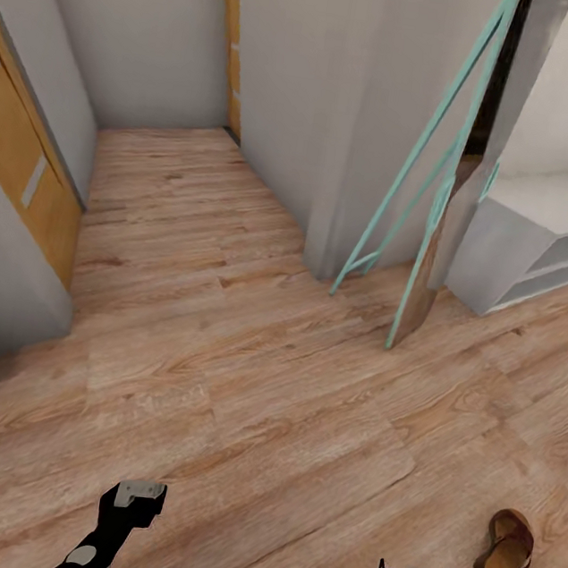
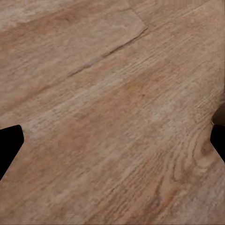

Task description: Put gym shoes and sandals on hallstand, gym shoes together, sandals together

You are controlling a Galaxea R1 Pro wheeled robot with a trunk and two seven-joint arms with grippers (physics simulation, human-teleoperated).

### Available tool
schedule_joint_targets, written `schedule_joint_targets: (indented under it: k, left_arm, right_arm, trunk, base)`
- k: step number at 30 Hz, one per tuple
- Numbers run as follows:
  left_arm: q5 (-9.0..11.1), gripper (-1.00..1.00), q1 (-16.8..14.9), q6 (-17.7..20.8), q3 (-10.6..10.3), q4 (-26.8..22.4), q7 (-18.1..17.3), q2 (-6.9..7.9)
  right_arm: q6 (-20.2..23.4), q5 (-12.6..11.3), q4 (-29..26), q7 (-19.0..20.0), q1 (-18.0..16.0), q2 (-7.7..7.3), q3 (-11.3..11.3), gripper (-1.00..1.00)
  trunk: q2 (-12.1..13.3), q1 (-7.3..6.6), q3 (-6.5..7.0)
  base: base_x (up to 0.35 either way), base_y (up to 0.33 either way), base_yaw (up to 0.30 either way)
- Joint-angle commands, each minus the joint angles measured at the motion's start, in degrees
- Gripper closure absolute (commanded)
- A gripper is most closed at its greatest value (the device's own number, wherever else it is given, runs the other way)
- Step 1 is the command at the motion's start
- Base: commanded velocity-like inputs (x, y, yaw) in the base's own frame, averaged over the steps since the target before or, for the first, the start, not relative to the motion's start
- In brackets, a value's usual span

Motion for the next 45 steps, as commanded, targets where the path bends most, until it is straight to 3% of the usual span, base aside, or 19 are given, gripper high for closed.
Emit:
schedule_joint_targets:
  k: [1,23,45]
  left_arm:
    - [-0.17,-1.00,-0.03,-0.19,0.18,0.06,0.01,-0.01]
    - [-0.17,-1.00,-0.03,-0.19,0.18,-0.27,0.01,0.02]
    - [-0.17,-1.00,-0.03,-0.19,0.18,-0.46,0.06,-0.06]
  right_arm:
    - [-0.19,-0.09,0.03,-0.10,-0.02,0.00,0.02,-1.00]
    - [-0.20,-0.09,0.06,-0.14,-0.02,-0.08,-0.06,-1.00]
    - [-0.20,-0.09,0.06,-0.14,-0.02,-0.09,-0.06,-1.00]
  trunk:
    - [-0.01,0.01,-0.05]
    - [-0.01,0.01,-0.09]
    - [-0.01,0.01,-0.09]
  base:
    - [0.184,0.246,-0.031]
    - [0.058,0.240,-0.239]
    - [0.000,0.022,-0.300]
